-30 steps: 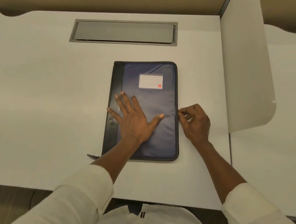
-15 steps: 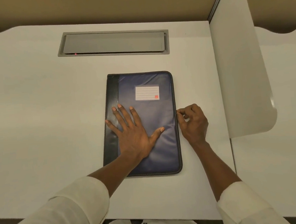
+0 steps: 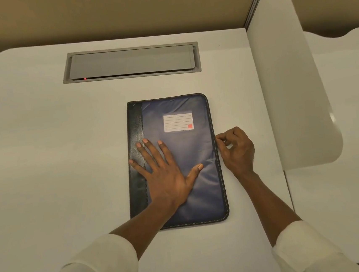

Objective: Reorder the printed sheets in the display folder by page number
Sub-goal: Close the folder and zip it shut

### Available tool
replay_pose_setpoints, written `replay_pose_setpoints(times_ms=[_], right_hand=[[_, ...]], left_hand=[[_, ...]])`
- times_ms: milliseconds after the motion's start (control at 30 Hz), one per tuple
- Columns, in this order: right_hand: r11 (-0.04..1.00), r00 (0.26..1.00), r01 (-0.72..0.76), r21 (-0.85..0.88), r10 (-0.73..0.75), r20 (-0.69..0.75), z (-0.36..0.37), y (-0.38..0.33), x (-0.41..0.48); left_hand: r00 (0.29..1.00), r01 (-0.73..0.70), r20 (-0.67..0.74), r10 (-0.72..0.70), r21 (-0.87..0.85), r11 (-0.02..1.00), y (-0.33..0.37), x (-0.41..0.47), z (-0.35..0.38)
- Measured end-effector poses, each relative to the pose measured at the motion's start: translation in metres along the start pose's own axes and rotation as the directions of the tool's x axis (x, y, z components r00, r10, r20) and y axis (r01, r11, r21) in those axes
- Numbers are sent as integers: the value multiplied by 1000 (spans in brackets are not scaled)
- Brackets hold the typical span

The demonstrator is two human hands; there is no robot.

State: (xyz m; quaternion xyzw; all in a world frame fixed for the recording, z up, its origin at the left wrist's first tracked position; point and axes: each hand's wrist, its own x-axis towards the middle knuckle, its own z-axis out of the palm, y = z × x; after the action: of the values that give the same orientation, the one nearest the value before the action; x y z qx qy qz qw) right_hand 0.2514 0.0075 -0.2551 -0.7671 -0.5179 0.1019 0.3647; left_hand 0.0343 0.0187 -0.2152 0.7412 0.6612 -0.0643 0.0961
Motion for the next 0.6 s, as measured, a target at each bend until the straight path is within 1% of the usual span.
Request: replay_pose_setpoints(times_ms=[167,367,600], right_hand=[[1000,1000,3,13,-4,29,2,0,14],[1000,1000,-17,20,17,16,10,-5,37],[1000,996,5,22,-7,86,5,1,48]], left_hand=[[1000,-1,3,1,7,1000,1,0,0],[1000,6,15,-6,27,1000,1,0,0],[999,18,32,-18,15,1000,2,2,1]])
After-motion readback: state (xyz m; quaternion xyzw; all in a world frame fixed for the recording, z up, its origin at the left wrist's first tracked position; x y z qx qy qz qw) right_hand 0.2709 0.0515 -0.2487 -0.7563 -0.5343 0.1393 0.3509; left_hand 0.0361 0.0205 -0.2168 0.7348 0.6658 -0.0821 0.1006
